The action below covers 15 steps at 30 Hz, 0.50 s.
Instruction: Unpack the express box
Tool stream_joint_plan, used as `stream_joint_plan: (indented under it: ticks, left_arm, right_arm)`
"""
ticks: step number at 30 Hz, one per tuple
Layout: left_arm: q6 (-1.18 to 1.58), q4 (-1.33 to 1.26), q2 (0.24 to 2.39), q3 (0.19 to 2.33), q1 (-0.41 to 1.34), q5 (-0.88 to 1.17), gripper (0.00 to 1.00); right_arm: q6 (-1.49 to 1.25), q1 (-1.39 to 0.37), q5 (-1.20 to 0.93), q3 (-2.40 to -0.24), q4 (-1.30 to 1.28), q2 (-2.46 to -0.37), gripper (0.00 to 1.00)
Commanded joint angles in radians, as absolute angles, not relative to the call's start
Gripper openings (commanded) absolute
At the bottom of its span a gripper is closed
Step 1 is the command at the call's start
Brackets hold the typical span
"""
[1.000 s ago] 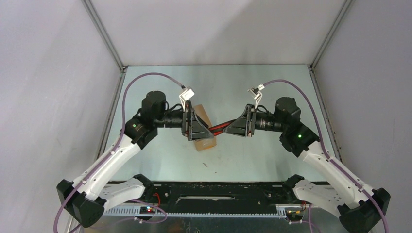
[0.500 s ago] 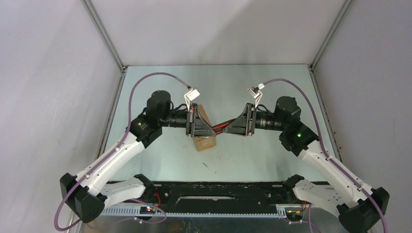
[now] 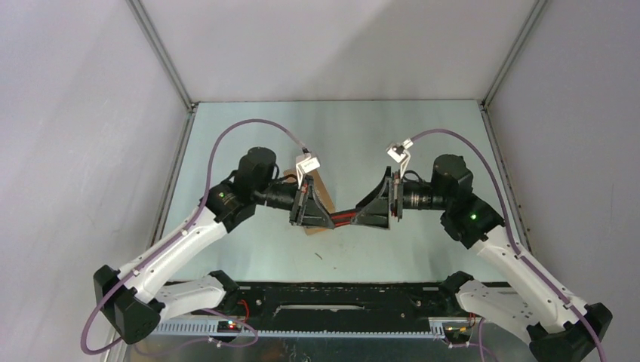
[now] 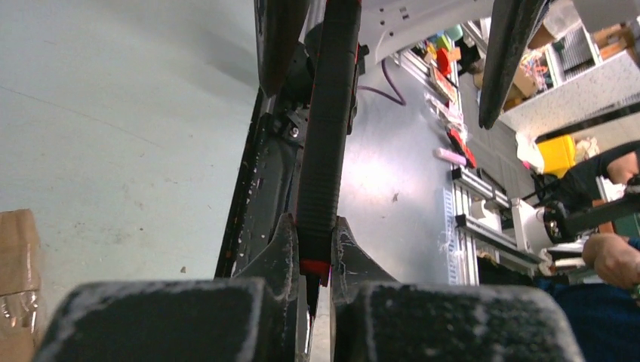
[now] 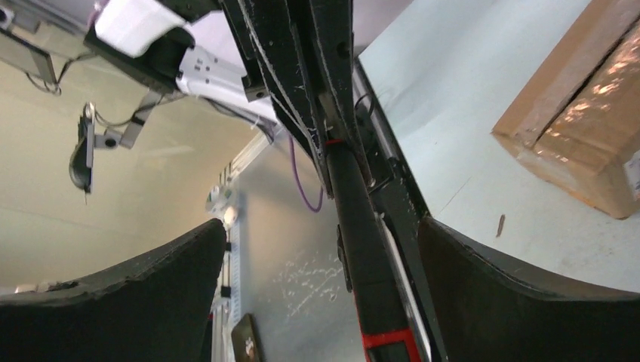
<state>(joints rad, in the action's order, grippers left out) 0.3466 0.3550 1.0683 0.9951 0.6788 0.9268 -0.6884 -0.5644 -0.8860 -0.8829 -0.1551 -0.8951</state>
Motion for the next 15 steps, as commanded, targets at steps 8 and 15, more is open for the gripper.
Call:
stream_joint_plan:
  ticks: [8,15]
  left_arm:
    - [0.176,0.479,1.084,1.058,0.821,0.996,0.00]
    - [0.173,0.471,1.061,1.055,0.834,0.990,0.00]
  right_arm:
    - [-0.545,-0.751,-0.906,-0.911,-0.289,-0.922,0.87]
    - [-0.513,-0.827,-0.874,-0.911,-0.355,-0.972,0.74]
